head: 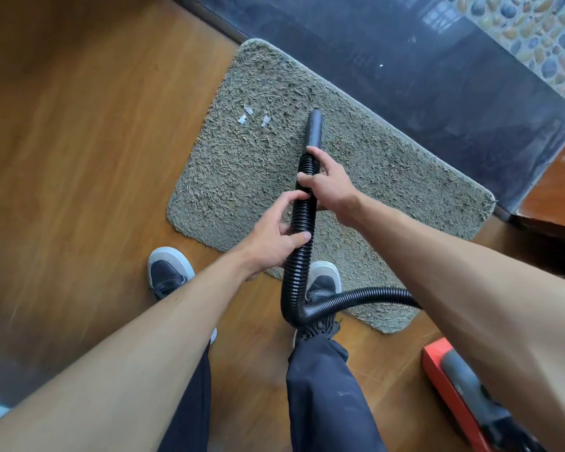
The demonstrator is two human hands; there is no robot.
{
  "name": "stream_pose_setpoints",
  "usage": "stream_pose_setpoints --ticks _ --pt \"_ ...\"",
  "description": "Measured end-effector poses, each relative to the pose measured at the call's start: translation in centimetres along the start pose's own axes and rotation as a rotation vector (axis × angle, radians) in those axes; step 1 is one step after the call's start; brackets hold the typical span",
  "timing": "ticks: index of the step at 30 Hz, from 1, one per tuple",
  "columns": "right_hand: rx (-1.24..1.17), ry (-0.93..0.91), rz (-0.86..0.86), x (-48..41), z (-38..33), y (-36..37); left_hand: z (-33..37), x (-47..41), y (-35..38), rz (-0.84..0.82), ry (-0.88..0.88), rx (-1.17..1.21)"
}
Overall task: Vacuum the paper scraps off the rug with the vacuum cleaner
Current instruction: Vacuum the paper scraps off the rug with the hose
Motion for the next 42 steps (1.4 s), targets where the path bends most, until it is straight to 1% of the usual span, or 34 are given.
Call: stream_pose_setpoints --ticks 6,11,19,25,30,36,42 --pt "0.1 0.006 -0.023 -0.1 -1.9 1.1 0.3 -0.1 -0.9 0.042 0.021 0.014" --pt "0.143 0.014 -0.032 0.2 -1.4 2.4 -0.3 1.0 -1.6 0.038 0.012 0.04" --pt "0.248 0.027 -0.098 0.3 -1.1 6.0 -2.0 3.5 -3.2 0.111 0.011 0.12" --pt "0.284 0.029 -0.087 0.1 -1.6 7.6 -2.4 4.0 -4.7 0.139 0.009 0.155" --pt "0.4 -0.003 -0.101 0.0 -2.7 9.0 -2.4 4.5 -5.4 0.179 0.019 0.187" --pt "0.48 0.006 -0.11 -0.4 -4.2 10.0 -2.1 4.3 -6.7 0.192 0.046 0.218" --pt "0.564 -0.055 -0.075 -0.1 -4.5 10.5 -2.1 4.6 -6.8 0.191 0.046 0.209"
Point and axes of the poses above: each hand's wrist, its own x-axis away from the middle knuckle, its own y-axis out of the palm, z = x × y, the point moved 6 cm from there along -x, towards the middle knuckle, and after that the axes turned 14 degrees about y, right-handed, at the moved point
